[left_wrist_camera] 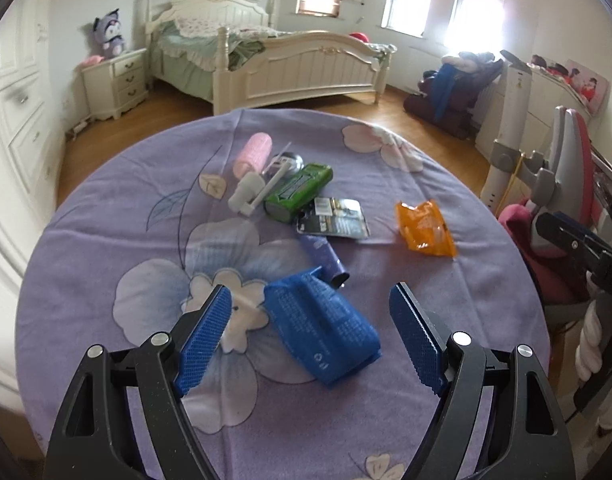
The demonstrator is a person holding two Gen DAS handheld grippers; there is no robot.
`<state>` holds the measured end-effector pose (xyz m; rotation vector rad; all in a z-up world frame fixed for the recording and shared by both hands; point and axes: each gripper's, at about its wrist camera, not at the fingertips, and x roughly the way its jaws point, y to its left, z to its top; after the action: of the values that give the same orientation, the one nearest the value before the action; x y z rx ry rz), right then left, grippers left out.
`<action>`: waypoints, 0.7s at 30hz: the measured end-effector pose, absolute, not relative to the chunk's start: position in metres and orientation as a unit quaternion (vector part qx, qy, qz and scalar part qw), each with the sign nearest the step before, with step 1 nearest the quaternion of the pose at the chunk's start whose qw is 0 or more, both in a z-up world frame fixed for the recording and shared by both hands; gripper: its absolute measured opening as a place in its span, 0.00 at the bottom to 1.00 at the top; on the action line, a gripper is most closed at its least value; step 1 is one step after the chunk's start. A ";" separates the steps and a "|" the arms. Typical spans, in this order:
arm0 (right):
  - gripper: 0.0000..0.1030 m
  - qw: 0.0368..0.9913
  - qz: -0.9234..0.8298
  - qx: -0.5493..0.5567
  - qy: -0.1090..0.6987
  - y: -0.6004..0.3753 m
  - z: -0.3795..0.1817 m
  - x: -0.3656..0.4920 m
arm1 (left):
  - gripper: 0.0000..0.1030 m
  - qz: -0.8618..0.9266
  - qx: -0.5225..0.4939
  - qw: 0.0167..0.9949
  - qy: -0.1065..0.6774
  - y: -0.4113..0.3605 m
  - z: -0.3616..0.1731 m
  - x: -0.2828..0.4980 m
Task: Collect trash
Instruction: 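Open both tools over the bin, then move them back over the table, then grasp the blue bag with the left tool while the right tool grasps the orange wrapper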
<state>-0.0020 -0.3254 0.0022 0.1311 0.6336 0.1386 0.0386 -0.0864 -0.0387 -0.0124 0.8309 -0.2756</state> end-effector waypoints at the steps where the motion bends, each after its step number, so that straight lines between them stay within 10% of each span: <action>1: 0.95 0.943 0.074 0.064 0.317 -0.321 0.002 0.001 | 0.78 -0.135 -0.006 0.904 0.406 -0.086 -0.041 0.039; 7: 0.95 0.927 0.092 0.052 0.360 -0.295 -0.003 0.024 | 0.78 -0.141 0.017 0.895 0.422 -0.096 -0.052 0.047; 11: 0.95 0.918 0.103 0.038 0.381 -0.282 -0.006 0.041 | 0.49 -0.137 0.008 0.887 0.442 -0.090 -0.063 0.055; 21: 0.85 0.888 0.087 -0.015 0.450 -0.250 -0.033 0.095 | 0.33 -0.130 -0.036 0.894 0.426 -0.059 -0.061 0.056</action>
<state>0.0945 -0.2501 -0.0328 -0.0305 0.9360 0.1801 0.0556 -0.0591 -0.0607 -0.0756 0.8841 -0.2695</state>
